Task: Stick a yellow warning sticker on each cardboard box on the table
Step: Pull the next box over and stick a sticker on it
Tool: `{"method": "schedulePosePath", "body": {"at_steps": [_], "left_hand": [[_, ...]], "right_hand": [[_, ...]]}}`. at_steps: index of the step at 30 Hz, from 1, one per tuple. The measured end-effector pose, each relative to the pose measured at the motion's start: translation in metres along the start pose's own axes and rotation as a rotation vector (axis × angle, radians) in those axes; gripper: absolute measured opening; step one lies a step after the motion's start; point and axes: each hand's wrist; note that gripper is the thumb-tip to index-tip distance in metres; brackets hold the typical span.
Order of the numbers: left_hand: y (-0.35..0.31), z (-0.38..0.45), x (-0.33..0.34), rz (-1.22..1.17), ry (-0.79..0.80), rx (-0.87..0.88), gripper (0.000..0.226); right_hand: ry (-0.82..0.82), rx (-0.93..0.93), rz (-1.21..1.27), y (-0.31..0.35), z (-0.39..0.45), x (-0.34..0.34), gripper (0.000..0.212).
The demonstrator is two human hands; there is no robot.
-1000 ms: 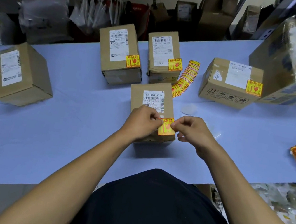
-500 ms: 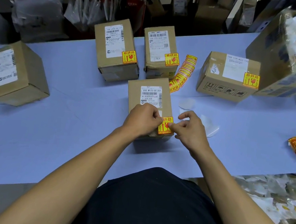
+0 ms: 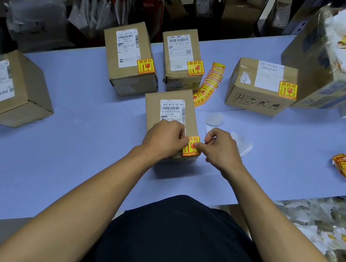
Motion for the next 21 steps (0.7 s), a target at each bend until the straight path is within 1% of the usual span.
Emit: {"method": "schedulePosePath", "body": {"at_steps": [7, 9, 12, 14, 16, 18, 19, 21], "left_hand": [[-0.001, 0.003, 0.004, 0.091, -0.023, 0.007, 0.024], [0.001, 0.005, 0.004, 0.112, -0.039, -0.001, 0.027], [0.012, 0.006, -0.001, 0.196, -0.118, -0.042, 0.040], [0.026, 0.004, -0.006, 0.190, -0.170, -0.043, 0.041], [0.041, 0.000, -0.006, 0.161, -0.209, -0.018, 0.049], [0.050, -0.005, -0.002, 0.140, -0.241, -0.009, 0.065], [0.052, -0.007, 0.001, 0.127, -0.245, -0.026, 0.071], [0.054, -0.009, 0.007, 0.085, -0.225, -0.081, 0.076]], "right_hand": [[0.008, -0.013, -0.144, -0.002, 0.005, -0.002, 0.035], [0.026, -0.008, -0.128, -0.003, 0.006, -0.004, 0.035], [0.039, 0.000, -0.088, -0.010, 0.007, -0.005, 0.035], [0.077, 0.017, -0.007, -0.015, 0.008, -0.003, 0.033], [0.125, 0.054, 0.133, -0.015, 0.009, 0.005, 0.042], [0.155, 0.087, 0.201, -0.008, 0.010, 0.018, 0.058], [0.154, 0.076, 0.179, -0.005, 0.010, 0.024, 0.061], [0.120, 0.010, 0.092, -0.003, 0.010, 0.033, 0.060]]}}
Point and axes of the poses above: each hand's wrist, its own z-axis towards the middle knuckle, its own x-axis out of the palm, y = z × x, and after that the axes turned 1 degree about -z, right-handed
